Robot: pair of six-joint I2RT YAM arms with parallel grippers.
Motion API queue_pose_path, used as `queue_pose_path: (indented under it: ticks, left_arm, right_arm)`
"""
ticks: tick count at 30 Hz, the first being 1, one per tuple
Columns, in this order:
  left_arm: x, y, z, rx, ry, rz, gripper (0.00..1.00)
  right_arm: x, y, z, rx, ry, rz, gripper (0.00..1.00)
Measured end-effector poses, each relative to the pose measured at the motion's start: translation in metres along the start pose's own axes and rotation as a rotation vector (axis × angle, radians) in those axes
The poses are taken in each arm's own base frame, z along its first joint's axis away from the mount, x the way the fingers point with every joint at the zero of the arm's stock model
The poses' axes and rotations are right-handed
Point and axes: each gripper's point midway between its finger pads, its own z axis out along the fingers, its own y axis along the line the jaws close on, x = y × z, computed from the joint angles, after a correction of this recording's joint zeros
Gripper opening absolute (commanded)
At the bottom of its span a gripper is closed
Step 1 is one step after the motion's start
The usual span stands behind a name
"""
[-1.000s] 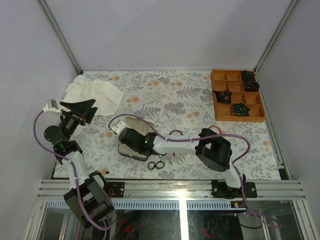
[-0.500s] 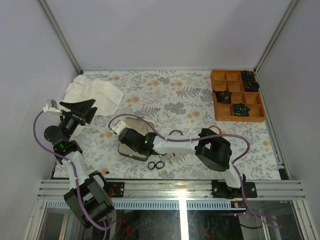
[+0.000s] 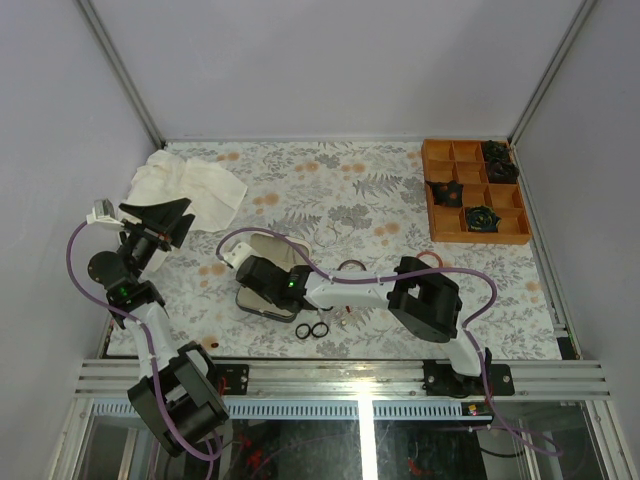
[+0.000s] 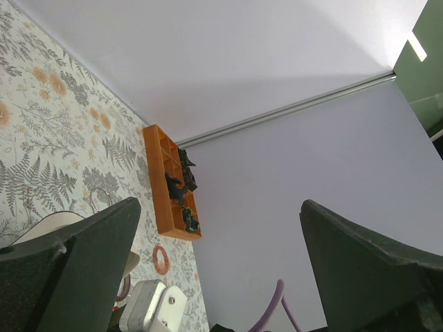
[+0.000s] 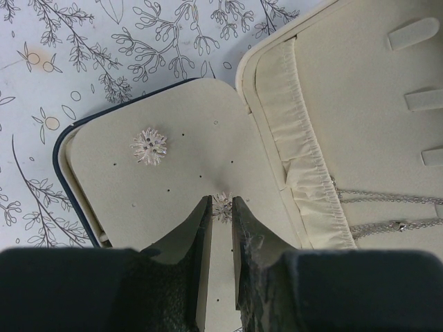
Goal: Organize the mixed jewelry
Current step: Place the jewelry in the jewelry box.
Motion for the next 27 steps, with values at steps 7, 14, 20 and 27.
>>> queue_pose_path:
  ticks: [7,14,20,27]
  left_arm:
    - [0.0,0.0,0.0,0.001,0.0,0.001,1.0]
    - [0.0,-0.001,0.0,0.002,0.0,0.002,1.0]
    - [0.001,-0.001,0.0,0.003,0.0,0.004,1.0]
    - [0.001,-0.002,-0.001,0.004,0.0,0.007,1.0]
  right_arm:
    - [0.0,0.0,0.001,0.0,-0.004,0.002,0.19]
    - [0.0,-0.002,0.0,0.009,-0.032,0.021,0.19]
    - [0.003,-0.005,-0.005,0.014,-0.054,0.032,0.19]
    - [0.006,-0.011,-0.01,0.032,-0.075,0.044,0.19]
